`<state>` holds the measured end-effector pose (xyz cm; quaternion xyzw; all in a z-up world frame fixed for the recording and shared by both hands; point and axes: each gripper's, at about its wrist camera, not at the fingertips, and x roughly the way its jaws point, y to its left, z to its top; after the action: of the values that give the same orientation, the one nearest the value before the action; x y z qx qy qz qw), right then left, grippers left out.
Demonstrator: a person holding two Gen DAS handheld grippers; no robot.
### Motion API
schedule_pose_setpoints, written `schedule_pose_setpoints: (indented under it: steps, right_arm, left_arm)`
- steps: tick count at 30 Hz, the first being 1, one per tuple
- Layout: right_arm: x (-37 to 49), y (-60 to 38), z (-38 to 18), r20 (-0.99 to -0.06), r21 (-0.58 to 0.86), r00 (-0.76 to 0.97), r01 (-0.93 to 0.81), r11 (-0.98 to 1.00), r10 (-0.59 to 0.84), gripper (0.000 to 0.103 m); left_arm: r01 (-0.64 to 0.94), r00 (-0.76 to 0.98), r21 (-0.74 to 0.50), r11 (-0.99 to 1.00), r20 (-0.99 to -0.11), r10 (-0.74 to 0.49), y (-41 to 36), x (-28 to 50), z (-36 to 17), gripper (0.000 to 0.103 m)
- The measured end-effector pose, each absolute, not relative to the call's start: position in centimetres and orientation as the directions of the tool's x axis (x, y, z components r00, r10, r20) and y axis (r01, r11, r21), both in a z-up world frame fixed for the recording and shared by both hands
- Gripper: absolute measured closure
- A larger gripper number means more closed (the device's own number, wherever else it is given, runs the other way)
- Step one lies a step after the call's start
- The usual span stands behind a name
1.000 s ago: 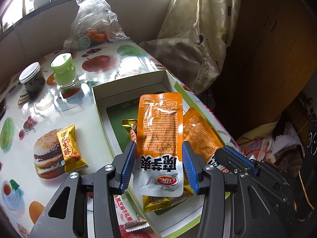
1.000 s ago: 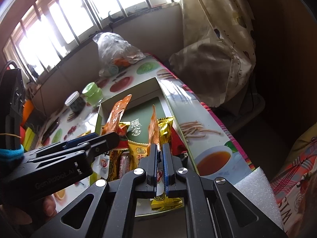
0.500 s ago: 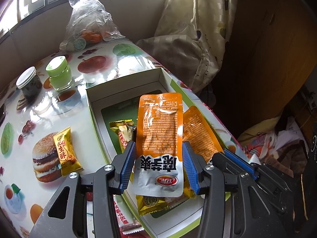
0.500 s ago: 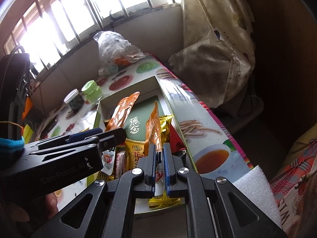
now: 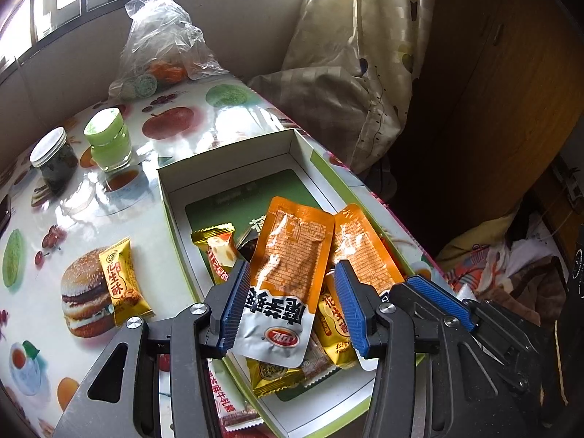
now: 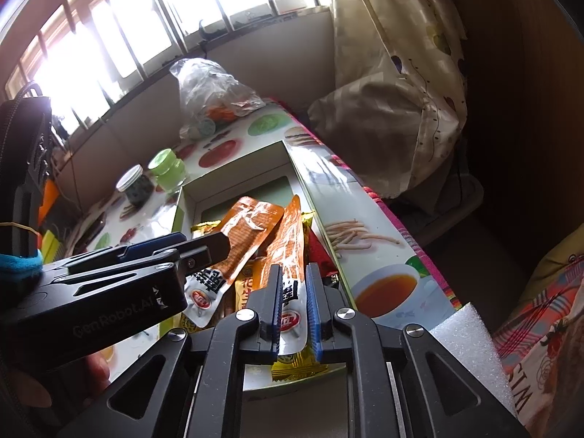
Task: Organize snacks
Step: 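Open the right tool to drop its orange packet while the left releases its packet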
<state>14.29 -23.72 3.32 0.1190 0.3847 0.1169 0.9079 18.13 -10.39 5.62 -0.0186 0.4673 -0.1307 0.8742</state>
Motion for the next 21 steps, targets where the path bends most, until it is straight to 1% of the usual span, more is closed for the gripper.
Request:
schedule_pose_setpoints:
  steps: [8, 12, 21]
  right_arm:
    - [14.1, -23.8, 3.6, -0.674, 0.301, 0.677, -0.113, 0.947, 0.295, 0.083]
    - [13.8, -23.9, 3.7, -0.67, 0.299, 0.685, -0.104, 0.948, 0.287, 0.077]
    - [12.9, -23.6, 4.2, -0.665, 0.282, 0.694, -0.108, 0.953, 0.276, 0.067]
  left_arm:
    - [0.207, 0.544, -0.153, 0.966, -0.803, -0.244, -10.0, 17.5, 6.3, 0.054]
    - [0.204, 0.551, -0.156, 0.966, -0.798, -0.245, -9.7, 17.0, 6.5, 0.054]
    - [0.198, 0.58, -0.154, 0.968, -0.777, -0.243, -8.8, 15.3, 7.3, 0.054]
